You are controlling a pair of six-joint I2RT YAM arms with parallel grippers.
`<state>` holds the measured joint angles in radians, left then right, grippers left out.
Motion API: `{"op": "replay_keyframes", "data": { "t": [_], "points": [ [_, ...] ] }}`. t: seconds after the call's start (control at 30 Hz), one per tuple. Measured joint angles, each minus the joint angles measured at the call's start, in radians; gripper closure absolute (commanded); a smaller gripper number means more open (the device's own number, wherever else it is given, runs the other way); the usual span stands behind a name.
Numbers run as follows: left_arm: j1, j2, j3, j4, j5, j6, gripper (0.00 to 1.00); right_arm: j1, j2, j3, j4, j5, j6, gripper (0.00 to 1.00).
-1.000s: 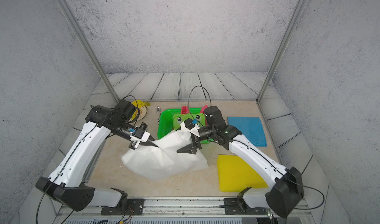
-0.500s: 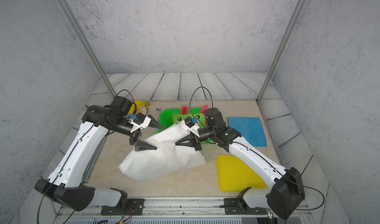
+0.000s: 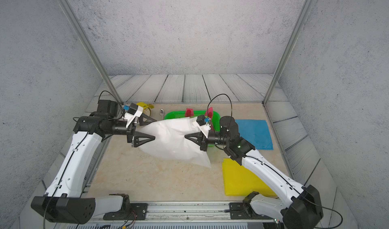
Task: Put the folded raincoat in the basket
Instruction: Pick up the raincoat from the center of the board.
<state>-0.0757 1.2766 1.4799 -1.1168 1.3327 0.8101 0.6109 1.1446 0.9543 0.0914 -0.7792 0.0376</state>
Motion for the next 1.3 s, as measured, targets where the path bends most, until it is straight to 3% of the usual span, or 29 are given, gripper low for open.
{"op": "replay_keyframes", "data": {
  "t": [0.13,0.33,0.57,0.73,0.87,0.97,1.07,1.13,1.23,1.3],
  "points": [
    [-0.022,-0.023,-0.035,-0.004,-0.027,0.077,0.01,0.000,-0.002,0.047,-0.081,0.050,-0.008,1.00],
    [-0.089,0.034,0.021,0.035,-0.133,0.084,0.00,0.000,-0.002,0.171,-0.338,0.118,-0.167,1.00],
    [-0.273,0.147,0.185,0.044,-0.212,0.059,0.00,0.000,-0.033,0.195,-0.546,0.216,-0.296,1.00],
    [-0.399,0.225,0.223,0.046,-0.291,0.037,0.00,0.000,-0.054,0.194,-0.594,0.237,-0.332,1.00],
    [-0.445,0.283,0.229,0.051,-0.343,0.021,0.02,0.000,-0.062,0.194,-0.630,0.250,-0.367,1.00],
    [-0.460,0.311,0.232,0.050,-0.372,0.015,0.11,0.000,-0.064,0.195,-0.663,0.259,-0.396,1.00],
    [-0.486,0.327,0.240,0.047,-0.382,0.013,0.33,0.000,-0.064,0.195,-0.690,0.262,-0.419,1.00],
    [-0.506,0.329,0.245,0.046,-0.382,0.008,0.43,0.000,-0.064,0.195,-0.707,0.262,-0.437,1.00],
    [-0.535,0.330,0.250,0.032,-0.386,0.002,0.44,0.000,-0.064,0.196,-0.727,0.262,-0.458,1.00],
    [-0.549,0.335,0.251,0.023,-0.387,0.001,0.50,0.000,-0.064,0.197,-0.736,0.262,-0.467,1.00]
  ]
}}
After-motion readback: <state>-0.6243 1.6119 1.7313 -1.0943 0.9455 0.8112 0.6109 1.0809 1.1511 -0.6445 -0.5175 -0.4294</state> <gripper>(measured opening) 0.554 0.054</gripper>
